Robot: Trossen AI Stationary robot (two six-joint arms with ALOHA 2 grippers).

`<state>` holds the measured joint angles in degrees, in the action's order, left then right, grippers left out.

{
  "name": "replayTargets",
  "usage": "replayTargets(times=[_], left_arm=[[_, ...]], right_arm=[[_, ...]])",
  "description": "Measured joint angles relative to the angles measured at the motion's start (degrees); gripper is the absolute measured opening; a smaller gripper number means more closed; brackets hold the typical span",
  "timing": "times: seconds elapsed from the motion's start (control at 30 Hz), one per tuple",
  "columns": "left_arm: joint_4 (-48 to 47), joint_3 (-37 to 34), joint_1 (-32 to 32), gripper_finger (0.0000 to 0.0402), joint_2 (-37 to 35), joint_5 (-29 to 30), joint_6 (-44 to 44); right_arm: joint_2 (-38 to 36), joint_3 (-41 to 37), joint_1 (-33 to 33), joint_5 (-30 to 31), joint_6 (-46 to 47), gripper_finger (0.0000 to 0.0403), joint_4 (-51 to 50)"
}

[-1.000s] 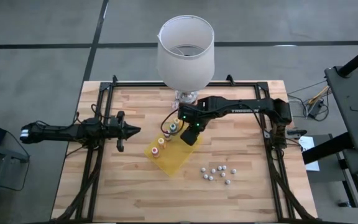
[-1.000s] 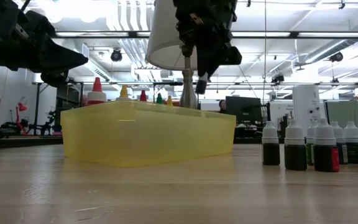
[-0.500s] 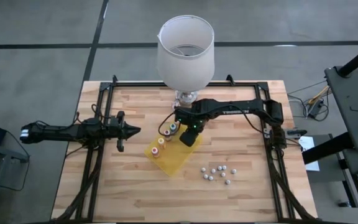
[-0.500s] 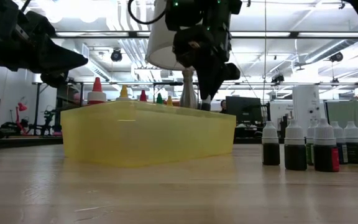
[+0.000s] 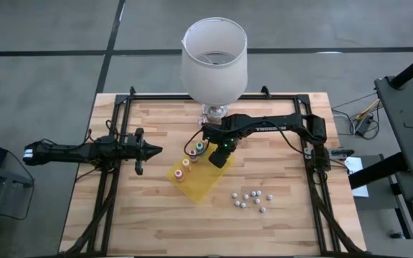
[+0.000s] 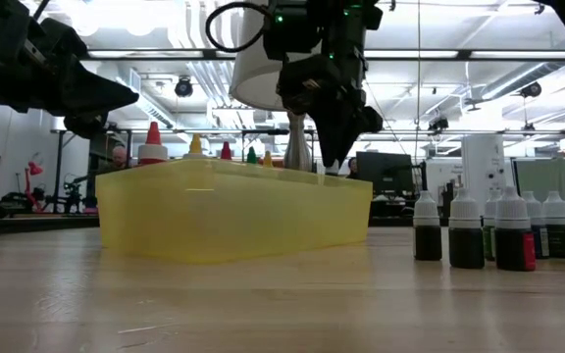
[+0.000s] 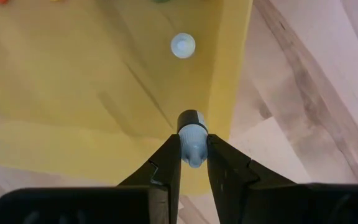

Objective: Pick & Place food coloring
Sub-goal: Put the small purple food coloring bottle into the yellow bin

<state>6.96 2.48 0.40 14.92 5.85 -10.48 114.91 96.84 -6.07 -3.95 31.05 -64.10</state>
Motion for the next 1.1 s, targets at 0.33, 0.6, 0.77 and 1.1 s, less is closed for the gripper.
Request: replayTargets(times=[0.33, 0.6, 0.77, 1.1], left_arm=[[0.0, 0.0, 0.0, 0.0, 0.0, 0.0, 0.0], [0.0, 0.0, 0.0, 0.0, 0.0, 0.0, 0.0], [0.0, 0.0, 0.0, 0.0, 0.0, 0.0, 0.0], [-0.1, 0.0, 0.0, 0.0, 0.0, 0.0, 0.0]], right_arm=[[0.3, -0.7, 0.0, 1.1, 0.1, 0.0059, 1.0], [2.2, -0.9, 0.0, 1.1, 0.2, 0.0059, 2.1], [3.3, -0.9, 0.1, 1.1, 0.2, 0.0059, 3.0], [3.8, -0.9, 0.0, 1.1, 0.5, 0.0059, 4.8]])
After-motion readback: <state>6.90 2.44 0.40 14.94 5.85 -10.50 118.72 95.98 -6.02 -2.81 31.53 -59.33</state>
